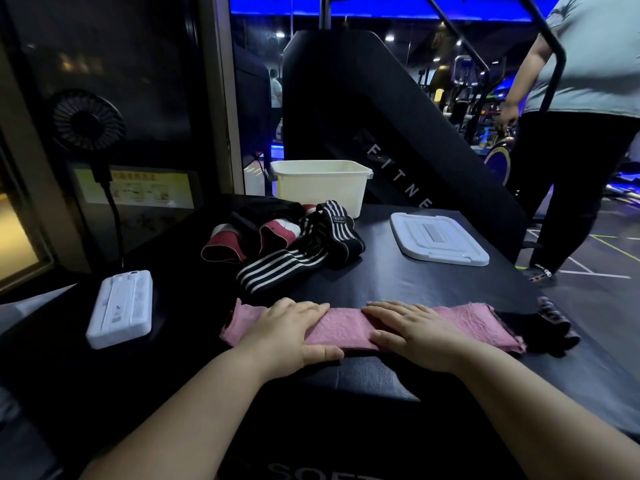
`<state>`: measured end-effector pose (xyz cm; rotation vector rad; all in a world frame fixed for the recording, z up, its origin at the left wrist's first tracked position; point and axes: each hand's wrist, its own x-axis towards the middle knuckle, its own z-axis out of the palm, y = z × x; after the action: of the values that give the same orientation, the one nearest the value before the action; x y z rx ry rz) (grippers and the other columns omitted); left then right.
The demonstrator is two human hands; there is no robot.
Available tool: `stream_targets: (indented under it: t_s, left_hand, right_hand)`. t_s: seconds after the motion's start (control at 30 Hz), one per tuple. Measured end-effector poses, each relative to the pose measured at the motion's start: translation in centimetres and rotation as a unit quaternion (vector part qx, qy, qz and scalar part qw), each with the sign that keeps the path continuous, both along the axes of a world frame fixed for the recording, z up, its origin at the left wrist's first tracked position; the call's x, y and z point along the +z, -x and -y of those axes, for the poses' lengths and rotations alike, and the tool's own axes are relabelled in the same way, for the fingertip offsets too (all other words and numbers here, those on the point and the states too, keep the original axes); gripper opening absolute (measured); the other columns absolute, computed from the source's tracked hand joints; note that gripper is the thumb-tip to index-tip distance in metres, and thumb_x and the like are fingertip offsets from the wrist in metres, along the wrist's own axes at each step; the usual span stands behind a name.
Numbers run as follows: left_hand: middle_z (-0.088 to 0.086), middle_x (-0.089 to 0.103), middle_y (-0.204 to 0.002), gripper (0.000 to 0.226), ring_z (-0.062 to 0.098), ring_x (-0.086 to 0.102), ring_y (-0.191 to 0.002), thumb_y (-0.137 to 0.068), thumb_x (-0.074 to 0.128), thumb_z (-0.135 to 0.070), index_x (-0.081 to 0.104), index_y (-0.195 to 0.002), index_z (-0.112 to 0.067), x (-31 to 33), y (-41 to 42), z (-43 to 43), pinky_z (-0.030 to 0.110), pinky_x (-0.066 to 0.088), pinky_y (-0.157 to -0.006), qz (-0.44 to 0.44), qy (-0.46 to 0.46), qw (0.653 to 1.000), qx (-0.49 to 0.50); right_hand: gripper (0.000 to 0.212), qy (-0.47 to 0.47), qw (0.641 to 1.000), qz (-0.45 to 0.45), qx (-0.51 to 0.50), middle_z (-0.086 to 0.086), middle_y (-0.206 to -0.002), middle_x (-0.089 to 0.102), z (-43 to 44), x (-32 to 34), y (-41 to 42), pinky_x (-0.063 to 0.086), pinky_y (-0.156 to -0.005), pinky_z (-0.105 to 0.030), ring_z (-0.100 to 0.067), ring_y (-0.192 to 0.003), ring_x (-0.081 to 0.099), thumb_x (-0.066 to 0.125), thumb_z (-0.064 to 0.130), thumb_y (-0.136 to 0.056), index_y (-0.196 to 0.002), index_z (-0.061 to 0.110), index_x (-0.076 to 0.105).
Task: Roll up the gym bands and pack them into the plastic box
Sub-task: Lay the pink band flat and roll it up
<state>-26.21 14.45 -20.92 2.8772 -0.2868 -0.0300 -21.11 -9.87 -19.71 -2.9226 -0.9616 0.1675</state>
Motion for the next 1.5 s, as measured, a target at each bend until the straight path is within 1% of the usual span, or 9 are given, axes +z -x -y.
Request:
stream_targets:
  t_s: [0.1, 0.3, 0.4, 0.47, 0.6, 0.83, 1.03, 1.23, 1.5]
  left_hand:
    - [-0.021, 0.021, -0.157, 0.091, 0.007, 0.014, -0.143, -0.079, 0.045, -0.079, 0.015, -0.154, -0.038, 0.2, 0.3, -0.4, 0.035, 0.013, -0.118, -0.013, -0.007, 1.0, 0.004]
    - [-0.024, 0.017, -0.158, 0.081, 0.005, 0.009, -0.145, -0.082, 0.024, -0.08, 0.012, -0.153, -0.042, 0.0, 0.7, -1.0, 0.041, 0.003, -0.12, -0.003, -0.055, 0.998, 0.014]
    - [-0.025, 0.018, -0.157, 0.066, 0.004, 0.01, -0.144, -0.092, 0.024, -0.07, 0.015, -0.152, -0.043, -0.1, 0.6, -1.1, 0.041, 0.005, -0.119, 0.004, -0.045, 0.999, 0.012]
    - [-0.025, 0.018, -0.157, 0.064, 0.004, 0.01, -0.144, -0.093, 0.025, -0.069, 0.015, -0.152, -0.044, -0.1, 0.6, -1.1, 0.038, 0.006, -0.118, 0.006, -0.042, 0.999, 0.01]
    - [-0.025, 0.018, -0.157, 0.065, 0.004, 0.012, -0.144, -0.092, 0.026, -0.07, 0.015, -0.151, -0.045, -0.1, 0.5, -1.0, 0.038, 0.008, -0.117, 0.006, -0.049, 0.999, 0.011]
    - [-0.024, 0.006, -0.16, 0.075, 0.009, 0.003, -0.148, -0.089, 0.028, -0.075, 0.006, -0.153, -0.044, 0.5, 1.0, -0.9, 0.041, 0.001, -0.119, -0.033, -0.076, 0.997, -0.005]
    - [-0.023, 0.002, -0.16, 0.073, 0.008, -0.003, -0.148, -0.09, 0.029, -0.073, 0.003, -0.152, -0.045, 0.8, 0.9, -1.0, 0.041, -0.003, -0.118, -0.049, -0.077, 0.996, -0.015]
    - [-0.019, 0.009, -0.161, 0.063, 0.005, -0.01, -0.147, -0.092, 0.042, -0.063, 0.023, -0.149, -0.043, 0.8, 1.0, -0.5, 0.045, -0.02, -0.116, -0.009, -0.022, 0.999, -0.043]
    - [-0.006, 0.032, -0.138, 0.051, 0.019, 0.026, -0.134, -0.094, 0.049, -0.052, 0.038, -0.143, -0.042, 0.8, -0.1, 3.5, 0.036, 0.018, -0.115, 0.033, -0.004, 0.998, -0.047]
  right_hand:
    - [0.118, -0.004, 1.0, 0.0, 0.001, 0.021, -0.159, 0.016, 0.3, -0.3, -0.4, 0.011, -0.118, -0.029, -0.002, -0.146, 0.011, -0.018, 0.094, -0.051, -0.151, 0.042, 0.017]
    - [0.117, -0.004, 1.0, 0.009, 0.003, 0.023, -0.159, 0.014, 0.5, -1.0, -0.7, 0.01, -0.119, -0.029, -0.002, -0.147, 0.011, -0.023, 0.094, -0.049, -0.151, 0.046, 0.012]
    - [0.089, -0.003, 1.0, -0.006, 0.001, 0.019, -0.159, 0.017, 0.1, -0.3, -0.5, 0.01, -0.118, -0.03, -0.003, -0.146, 0.012, -0.003, 0.09, -0.071, -0.15, 0.049, 0.008]
    - [0.062, -0.006, 0.999, -0.044, -0.013, 0.013, -0.158, 0.021, -0.4, 0.5, -0.6, 0.012, -0.117, -0.031, -0.009, -0.146, 0.016, 0.028, 0.066, -0.094, -0.149, 0.05, 0.005]
    - [0.051, -0.005, 0.998, -0.045, -0.036, 0.012, -0.151, 0.028, -2.0, 0.8, -0.7, 0.022, -0.114, -0.045, -0.017, -0.142, 0.023, 0.033, 0.061, -0.096, -0.145, 0.057, 0.019]
    - [0.049, -0.021, 0.999, 0.007, -0.041, 0.017, -0.153, 0.026, -2.2, 0.3, 0.2, 0.022, -0.113, -0.044, -0.011, -0.142, 0.021, 0.034, 0.061, -0.095, -0.143, 0.049, 0.032]
    - [0.053, -0.054, 0.997, 0.058, -0.008, 0.002, -0.125, 0.052, -5.2, 1.4, -0.4, 0.04, -0.099, -0.036, -0.022, -0.119, 0.048, 0.056, 0.065, -0.083, -0.119, 0.027, 0.054]
    - [0.063, 0.022, 0.999, 0.033, -0.02, -0.004, -0.114, 0.063, -5.3, 2.6, -1.2, 0.045, -0.077, -0.031, -0.026, -0.104, 0.059, 0.06, 0.071, -0.077, -0.112, 0.019, 0.06]
    - [0.073, 0.102, 0.992, 0.025, -0.063, -0.01, -0.105, 0.068, -1.2, 2.9, -0.7, 0.044, -0.072, -0.033, -0.032, -0.097, 0.062, 0.041, 0.079, -0.081, -0.104, 0.014, 0.064]
